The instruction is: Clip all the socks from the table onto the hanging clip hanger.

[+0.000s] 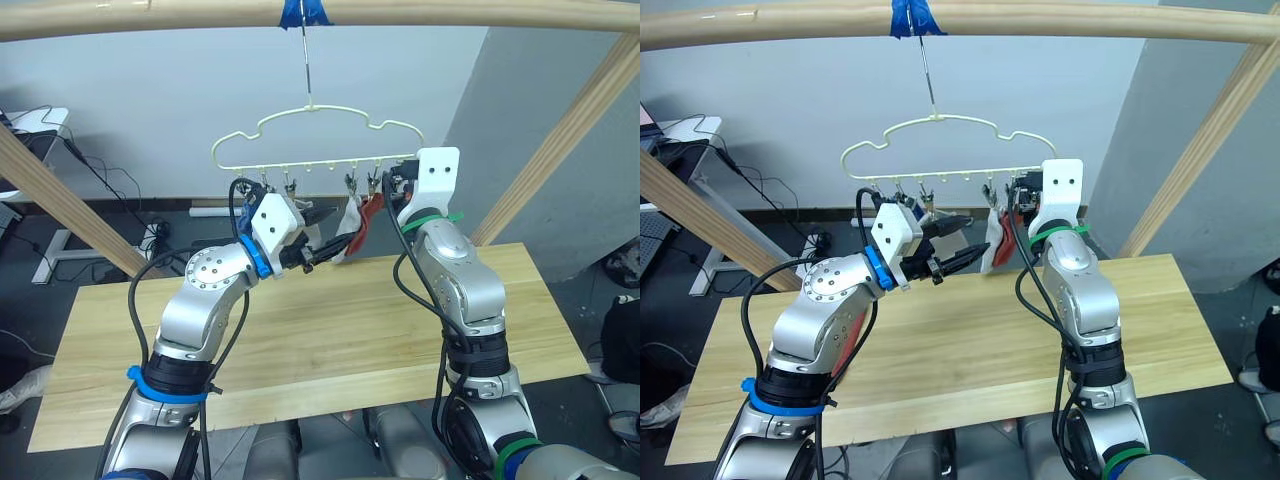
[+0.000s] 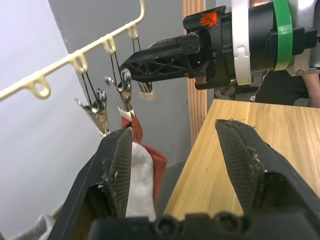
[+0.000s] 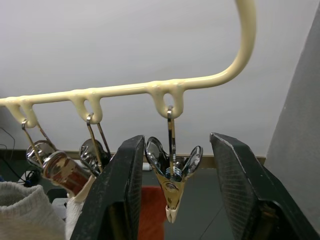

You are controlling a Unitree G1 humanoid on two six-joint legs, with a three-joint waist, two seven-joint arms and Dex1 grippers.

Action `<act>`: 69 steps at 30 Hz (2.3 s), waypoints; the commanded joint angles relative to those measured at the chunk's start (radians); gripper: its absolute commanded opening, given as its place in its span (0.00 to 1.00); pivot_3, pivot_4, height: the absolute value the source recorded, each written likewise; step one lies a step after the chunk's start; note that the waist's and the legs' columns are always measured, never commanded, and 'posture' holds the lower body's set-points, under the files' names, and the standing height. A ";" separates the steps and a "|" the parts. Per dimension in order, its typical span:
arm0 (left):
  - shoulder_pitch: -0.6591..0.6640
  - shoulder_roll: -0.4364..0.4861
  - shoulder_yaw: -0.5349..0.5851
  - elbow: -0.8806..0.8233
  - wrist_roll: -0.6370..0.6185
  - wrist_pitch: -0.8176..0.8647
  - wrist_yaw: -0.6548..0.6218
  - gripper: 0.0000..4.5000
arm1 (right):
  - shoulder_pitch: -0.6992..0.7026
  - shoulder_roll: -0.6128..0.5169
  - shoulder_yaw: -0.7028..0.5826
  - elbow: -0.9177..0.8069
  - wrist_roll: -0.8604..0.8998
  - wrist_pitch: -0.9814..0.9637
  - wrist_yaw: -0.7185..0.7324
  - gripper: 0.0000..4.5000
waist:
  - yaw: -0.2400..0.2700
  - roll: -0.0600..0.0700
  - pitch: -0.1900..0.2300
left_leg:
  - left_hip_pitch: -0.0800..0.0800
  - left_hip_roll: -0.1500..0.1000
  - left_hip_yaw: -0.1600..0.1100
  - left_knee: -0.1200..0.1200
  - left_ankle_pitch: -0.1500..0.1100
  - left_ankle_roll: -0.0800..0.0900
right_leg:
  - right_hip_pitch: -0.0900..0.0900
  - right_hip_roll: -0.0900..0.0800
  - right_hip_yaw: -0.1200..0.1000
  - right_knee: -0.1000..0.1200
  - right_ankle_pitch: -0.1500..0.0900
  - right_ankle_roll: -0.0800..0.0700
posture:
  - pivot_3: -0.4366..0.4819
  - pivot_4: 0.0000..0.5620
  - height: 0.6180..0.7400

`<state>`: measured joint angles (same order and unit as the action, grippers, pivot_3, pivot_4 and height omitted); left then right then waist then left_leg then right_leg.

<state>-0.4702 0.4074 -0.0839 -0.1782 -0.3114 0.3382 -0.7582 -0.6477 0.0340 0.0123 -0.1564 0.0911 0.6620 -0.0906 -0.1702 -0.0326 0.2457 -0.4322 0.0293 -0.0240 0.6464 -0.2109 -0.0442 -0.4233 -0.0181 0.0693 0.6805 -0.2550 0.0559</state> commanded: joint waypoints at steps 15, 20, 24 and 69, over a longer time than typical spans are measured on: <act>-0.010 0.006 0.004 -0.018 0.000 -0.011 -0.014 0.65 | -0.007 0.019 -0.002 -0.047 -0.006 -0.018 -0.013 0.48 | 0.000 0.000 -0.016 | 0.001 0.000 0.000 0.000 0.000 0.000 | 0.000 0.000 0.000 0.001 0.000 0.000 | 0.26 0.29 1.00; -0.007 0.011 0.007 -0.025 -0.001 -0.004 -0.016 0.65 | -0.007 0.032 -0.001 -0.051 -0.008 -0.017 -0.022 0.48 | 0.001 0.000 -0.016 | 0.001 0.000 0.000 0.000 0.000 0.000 | 0.000 0.000 0.000 0.001 0.000 0.000 | 0.27 0.30 1.00; -0.006 0.015 0.007 -0.031 -0.002 0.001 -0.017 0.65 | -0.007 0.050 -0.006 -0.056 -0.007 -0.006 -0.041 0.48 | 0.001 0.000 -0.016 | 0.001 0.000 0.000 0.000 0.000 0.001 | 0.001 0.000 0.000 0.001 0.000 0.000 | 0.27 0.30 1.00; 0.356 0.005 0.260 0.134 0.130 -0.016 0.368 0.99 | -0.018 0.080 -0.050 -0.049 0.020 0.030 -0.054 0.00 | 0.005 0.001 -0.015 | 0.002 0.001 -0.001 0.000 0.000 0.001 | 0.001 0.000 -0.001 0.001 0.000 0.000 | 0.30 0.38 1.00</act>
<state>-0.1141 0.3986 0.1312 -0.0618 -0.1800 0.3387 -0.4096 -0.6481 0.1164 -0.0284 -0.1735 0.1018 0.6942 -0.1507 -0.1648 -0.0319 0.2302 -0.4303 0.0299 -0.0249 0.6462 -0.2104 -0.0431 -0.4224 -0.0179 0.0688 0.6812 -0.2548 0.0555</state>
